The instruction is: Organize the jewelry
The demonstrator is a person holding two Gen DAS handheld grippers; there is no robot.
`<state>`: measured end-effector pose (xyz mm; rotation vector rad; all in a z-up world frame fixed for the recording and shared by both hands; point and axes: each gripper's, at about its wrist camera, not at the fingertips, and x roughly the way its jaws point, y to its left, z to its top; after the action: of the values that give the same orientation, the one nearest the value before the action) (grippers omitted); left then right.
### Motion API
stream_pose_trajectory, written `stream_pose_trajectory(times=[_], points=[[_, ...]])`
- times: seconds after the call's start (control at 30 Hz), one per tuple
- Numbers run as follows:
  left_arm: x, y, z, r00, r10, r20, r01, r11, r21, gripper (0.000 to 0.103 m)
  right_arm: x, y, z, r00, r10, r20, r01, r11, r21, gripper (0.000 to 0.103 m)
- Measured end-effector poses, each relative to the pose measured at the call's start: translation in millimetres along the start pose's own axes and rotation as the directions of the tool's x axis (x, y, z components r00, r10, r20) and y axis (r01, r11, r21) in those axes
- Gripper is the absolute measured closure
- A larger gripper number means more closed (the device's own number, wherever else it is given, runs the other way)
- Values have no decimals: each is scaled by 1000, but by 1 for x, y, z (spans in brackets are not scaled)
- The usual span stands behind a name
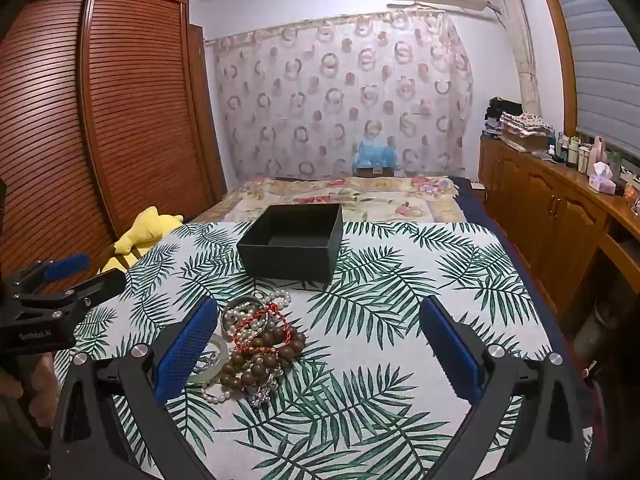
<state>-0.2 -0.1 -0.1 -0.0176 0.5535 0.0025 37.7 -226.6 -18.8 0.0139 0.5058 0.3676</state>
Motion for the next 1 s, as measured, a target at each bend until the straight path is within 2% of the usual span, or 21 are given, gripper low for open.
stream_pose_trajectory(times=[1.0], points=[[9, -7, -14, 1000, -6, -11, 6, 1000, -2, 7, 4, 4, -4, 1000, 3, -5, -3, 1000, 6, 2]])
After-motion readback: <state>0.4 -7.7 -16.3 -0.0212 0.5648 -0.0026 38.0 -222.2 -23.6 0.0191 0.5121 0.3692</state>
